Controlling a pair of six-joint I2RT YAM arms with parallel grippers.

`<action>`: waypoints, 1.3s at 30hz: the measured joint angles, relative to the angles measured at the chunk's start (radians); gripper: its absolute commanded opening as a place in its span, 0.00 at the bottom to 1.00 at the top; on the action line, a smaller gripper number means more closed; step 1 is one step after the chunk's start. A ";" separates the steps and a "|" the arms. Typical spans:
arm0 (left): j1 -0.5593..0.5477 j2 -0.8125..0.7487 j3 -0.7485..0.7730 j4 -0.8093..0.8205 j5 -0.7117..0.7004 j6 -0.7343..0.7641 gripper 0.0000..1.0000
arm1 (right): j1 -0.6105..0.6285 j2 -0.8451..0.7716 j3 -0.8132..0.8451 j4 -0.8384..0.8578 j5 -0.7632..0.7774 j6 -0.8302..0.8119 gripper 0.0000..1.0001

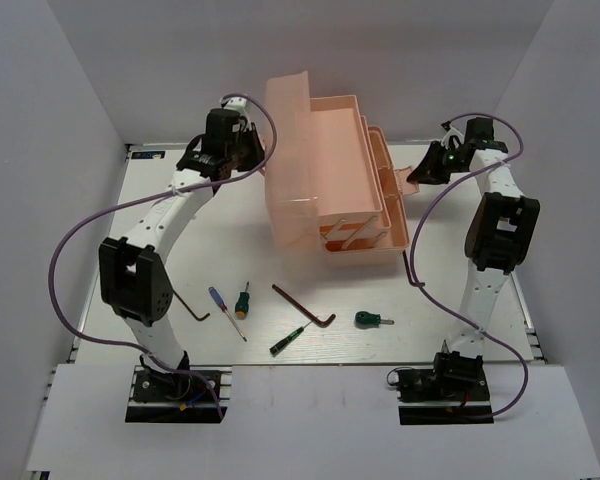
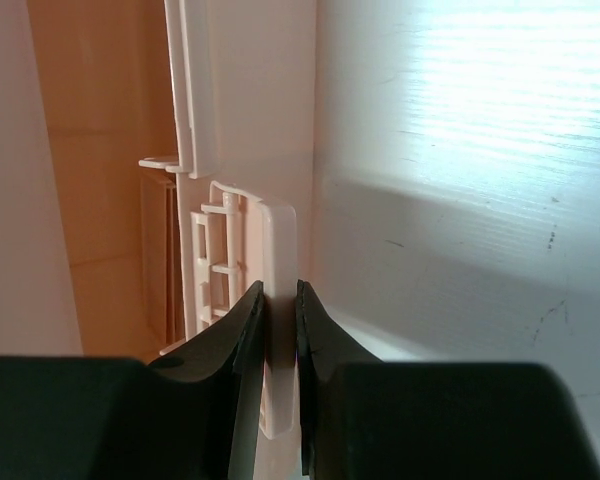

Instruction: Sort the tools into containers

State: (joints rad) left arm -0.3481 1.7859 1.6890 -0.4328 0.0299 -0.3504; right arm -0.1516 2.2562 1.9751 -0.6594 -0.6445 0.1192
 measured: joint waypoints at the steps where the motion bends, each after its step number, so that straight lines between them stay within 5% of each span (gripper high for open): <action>1: 0.003 -0.015 -0.024 0.006 0.000 -0.003 0.00 | 0.000 0.000 0.000 0.000 -0.006 0.000 0.00; 2: 0.005 -0.031 -0.050 0.017 0.002 -0.006 0.00 | 0.000 0.002 0.000 0.000 -0.012 -0.001 0.00; 5: 0.014 -0.072 -0.119 0.046 0.003 -0.018 0.33 | 0.000 0.002 0.000 0.000 -0.026 -0.005 0.00; 6: 0.018 -0.086 -0.144 0.055 0.000 -0.016 0.55 | 0.000 0.002 0.000 0.000 -0.031 -0.007 0.00; 7: 0.021 -0.100 -0.167 0.053 -0.006 -0.011 0.64 | 0.000 0.002 -0.002 0.000 -0.034 -0.011 0.00; 10: 0.063 -0.158 -0.238 0.040 -0.084 0.027 0.78 | -0.007 0.002 -0.005 0.016 -0.027 -0.023 0.00; 14: 0.133 -0.246 -0.279 0.017 -0.167 0.040 0.84 | -0.036 0.002 -0.006 0.027 -0.021 -0.026 0.00; 25: 0.188 -0.436 -0.319 -0.037 -0.224 0.049 0.84 | -0.056 0.002 -0.037 0.074 -0.022 0.011 0.00; 27: 0.189 -0.476 -0.348 -0.045 -0.202 0.046 0.83 | -0.057 0.002 -0.042 0.083 -0.028 0.023 0.17; 28: 0.189 -0.494 -0.364 -0.047 -0.188 0.046 0.83 | -0.057 0.002 -0.042 0.084 -0.029 0.027 0.47; 30: 0.189 -0.534 -0.408 -0.048 -0.143 0.044 0.82 | -0.056 0.002 -0.042 0.086 -0.019 0.033 0.67; 34: 0.180 -0.625 -0.551 -0.047 -0.020 0.032 0.68 | -0.059 -0.020 -0.072 0.088 0.042 -0.019 0.90; 39: 0.174 -0.753 -0.756 -0.068 0.160 0.039 0.30 | -0.067 -0.303 -0.404 0.146 0.251 -0.168 0.90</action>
State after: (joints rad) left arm -0.1741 1.0332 0.9329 -0.5003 0.1902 -0.3115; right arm -0.2188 1.9537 1.5707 -0.5137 -0.3935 -0.0486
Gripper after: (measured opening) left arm 0.417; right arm 0.904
